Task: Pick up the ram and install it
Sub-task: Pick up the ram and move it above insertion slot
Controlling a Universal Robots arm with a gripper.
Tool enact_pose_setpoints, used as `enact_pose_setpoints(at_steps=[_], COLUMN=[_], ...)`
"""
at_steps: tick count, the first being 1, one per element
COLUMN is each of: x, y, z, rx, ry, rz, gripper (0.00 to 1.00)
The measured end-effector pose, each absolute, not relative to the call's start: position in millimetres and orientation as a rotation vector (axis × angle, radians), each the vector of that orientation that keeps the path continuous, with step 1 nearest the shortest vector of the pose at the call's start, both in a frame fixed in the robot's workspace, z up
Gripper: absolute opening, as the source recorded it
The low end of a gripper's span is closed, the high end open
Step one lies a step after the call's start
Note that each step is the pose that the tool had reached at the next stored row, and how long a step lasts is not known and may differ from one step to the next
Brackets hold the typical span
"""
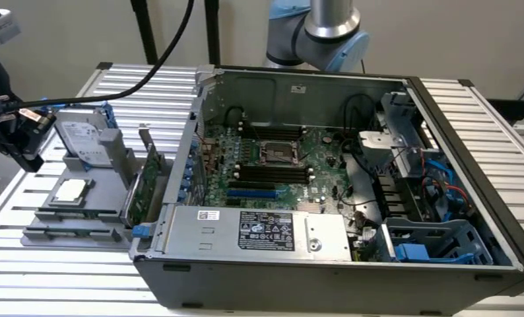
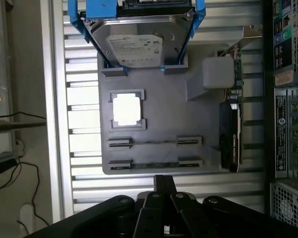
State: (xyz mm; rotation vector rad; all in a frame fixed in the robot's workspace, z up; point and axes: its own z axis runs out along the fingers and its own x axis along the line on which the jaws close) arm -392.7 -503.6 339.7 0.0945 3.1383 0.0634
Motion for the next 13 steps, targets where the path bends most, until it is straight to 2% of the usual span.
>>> enact_pose_setpoints(at_steps=[13], x=[-392.7], y=[-503.5], z=[339.6], rx=[0.095], ry=[3.138], rz=[0.063], gripper=[0.00])
